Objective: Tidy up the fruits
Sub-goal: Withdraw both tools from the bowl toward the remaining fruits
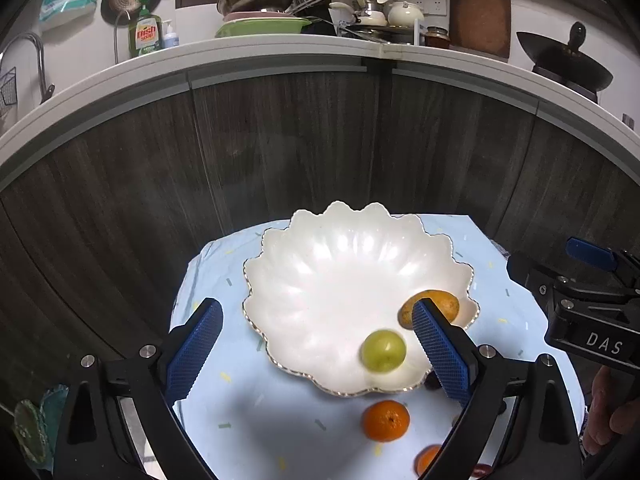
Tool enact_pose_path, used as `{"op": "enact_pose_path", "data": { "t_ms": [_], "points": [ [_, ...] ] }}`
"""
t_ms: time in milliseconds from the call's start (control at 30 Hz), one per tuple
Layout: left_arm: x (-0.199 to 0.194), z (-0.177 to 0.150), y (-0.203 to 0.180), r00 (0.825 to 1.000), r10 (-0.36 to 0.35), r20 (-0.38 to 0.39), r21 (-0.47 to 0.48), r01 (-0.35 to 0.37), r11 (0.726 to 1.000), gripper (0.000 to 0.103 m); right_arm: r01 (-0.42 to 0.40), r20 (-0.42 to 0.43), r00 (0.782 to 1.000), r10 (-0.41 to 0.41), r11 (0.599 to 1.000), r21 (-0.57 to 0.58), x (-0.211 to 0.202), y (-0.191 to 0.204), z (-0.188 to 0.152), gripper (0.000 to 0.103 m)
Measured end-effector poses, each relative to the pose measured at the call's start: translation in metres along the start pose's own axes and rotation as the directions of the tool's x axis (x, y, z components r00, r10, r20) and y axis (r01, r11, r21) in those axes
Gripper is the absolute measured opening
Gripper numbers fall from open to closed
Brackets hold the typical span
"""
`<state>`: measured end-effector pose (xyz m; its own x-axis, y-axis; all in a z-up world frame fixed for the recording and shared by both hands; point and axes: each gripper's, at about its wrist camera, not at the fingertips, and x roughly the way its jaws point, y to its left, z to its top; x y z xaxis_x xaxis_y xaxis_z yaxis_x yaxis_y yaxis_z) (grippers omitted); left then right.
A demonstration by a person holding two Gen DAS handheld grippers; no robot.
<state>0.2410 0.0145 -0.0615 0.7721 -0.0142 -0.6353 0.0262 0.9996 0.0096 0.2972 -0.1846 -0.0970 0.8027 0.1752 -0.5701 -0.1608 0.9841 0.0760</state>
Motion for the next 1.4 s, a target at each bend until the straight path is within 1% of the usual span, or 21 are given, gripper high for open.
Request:
{"op": "enact_pose_path", "data": {
  "t_ms": [200,433,600,700,1033,1400],
  "points": [
    [-0.015,-0.009,-0.006,1.000,-0.003,0.013,0.008,0.003,1.000,0.097,-0.003,0.000,1.000,0.003,1.000,0.006,-0.014,-0.003,-0.016,0.096],
    [-0.030,-0.024,-0.012,0.999,0.012,0.035,0.026,-0.013,1.000,0.097,-0.003,0.002,1.000,0.003,1.000,-0.008,-0.026,-0.005,-0.033,0.096],
    [-0.037,-0.037,-0.017,1.000,0.008,0.027,0.035,-0.009,0.999,0.097,0.004,-0.010,1.000,-0.004,1.000,-0.016,-0.032,-0.007,-0.049,0.096],
    [-0.038,-0.043,-0.021,1.000,0.002,0.019,0.038,-0.003,0.999,0.097,0.037,-0.006,0.999,-0.038,0.999,-0.017,-0.036,-0.011,-0.058,0.096],
    [-0.040,-0.063,-0.034,1.000,-0.024,-0.004,0.046,0.024,0.999,0.097,0.028,-0.028,0.999,-0.028,0.999,-0.022,-0.041,-0.021,-0.081,0.096],
    [-0.038,-0.087,-0.050,0.998,-0.057,-0.029,0.076,0.059,0.995,0.097,0.025,-0.052,0.998,-0.027,0.998,-0.052,-0.042,-0.027,-0.105,0.096]
  ]
}}
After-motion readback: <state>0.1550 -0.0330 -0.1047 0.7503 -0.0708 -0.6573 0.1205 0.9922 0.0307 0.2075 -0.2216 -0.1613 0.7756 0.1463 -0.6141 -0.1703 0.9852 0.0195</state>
